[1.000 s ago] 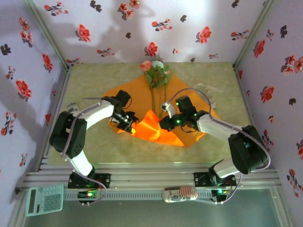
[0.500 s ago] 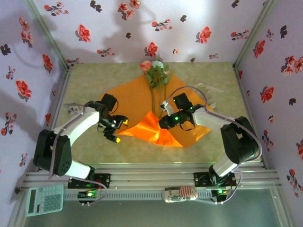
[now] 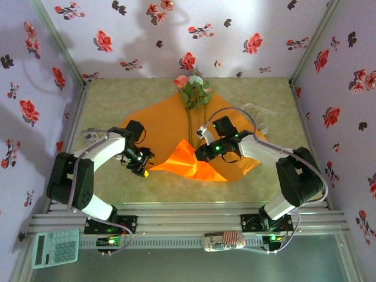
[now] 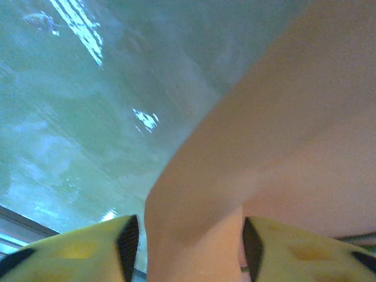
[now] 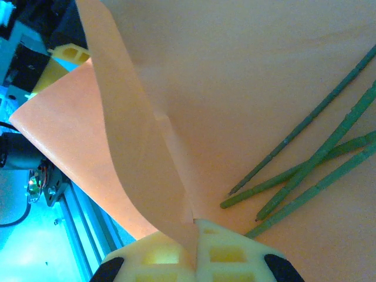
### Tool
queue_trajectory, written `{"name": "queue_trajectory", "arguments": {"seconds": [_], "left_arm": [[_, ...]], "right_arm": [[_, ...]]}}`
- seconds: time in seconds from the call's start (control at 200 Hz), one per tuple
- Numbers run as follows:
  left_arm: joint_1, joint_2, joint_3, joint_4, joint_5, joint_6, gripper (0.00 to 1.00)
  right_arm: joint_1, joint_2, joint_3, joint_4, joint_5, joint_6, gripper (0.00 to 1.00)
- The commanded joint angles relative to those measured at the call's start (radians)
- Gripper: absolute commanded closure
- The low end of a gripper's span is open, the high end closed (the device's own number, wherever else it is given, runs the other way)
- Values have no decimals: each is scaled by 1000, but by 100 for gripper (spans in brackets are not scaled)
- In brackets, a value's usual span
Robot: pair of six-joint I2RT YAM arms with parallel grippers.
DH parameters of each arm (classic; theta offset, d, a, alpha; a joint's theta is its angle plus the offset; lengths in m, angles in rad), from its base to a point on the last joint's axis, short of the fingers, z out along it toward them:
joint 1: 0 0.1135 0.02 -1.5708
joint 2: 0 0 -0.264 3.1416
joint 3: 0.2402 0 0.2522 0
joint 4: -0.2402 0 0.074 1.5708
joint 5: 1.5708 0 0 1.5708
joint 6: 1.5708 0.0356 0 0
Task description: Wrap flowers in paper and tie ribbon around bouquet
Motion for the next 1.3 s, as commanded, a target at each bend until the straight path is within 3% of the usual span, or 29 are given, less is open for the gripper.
{"name": "queue_trajectory", "arguments": {"seconds": [0.0,0.085,0.155,0.28,0.385,0.44,0.52,0.585,0.71,0.855,0.95,1.13,1.295], "left_arm": [[11,40,37,-73,-58,51,62],[13,51,46,-129,-96,92,81],[17,62,48,-156,-117,127,90],[24,92,61,-202,-149,192,97],[25,106,76,-226,-178,223,98],[26,109,80,-225,-179,228,92],[25,98,94,-221,-177,238,65],[25,64,100,-224,-178,231,49],[7,-63,87,-214,-191,203,33],[-49,-221,46,-152,-225,207,30],[-86,-278,-23,-53,-175,196,29],[-157,-308,-159,201,-120,129,28],[-176,-278,-186,251,-140,80,28]], "right_arm": [[12,-44,-13,7,-10,10,100],[12,-59,-23,3,-10,5,100],[11,-63,-27,-5,-7,-2,100],[11,-56,-33,-18,-6,-12,100],[12,-46,-37,-20,4,-12,100],[12,-32,-33,-25,13,-11,100],[9,-6,-19,-23,15,-1,100],[4,21,-1,-17,3,14,100],[-15,86,49,-48,-35,35,100],[-35,155,98,-108,-57,43,100],[-49,188,119,-123,-65,58,100],[-69,246,169,-162,-85,60,100],[-82,274,196,-199,-91,41,100]]}}
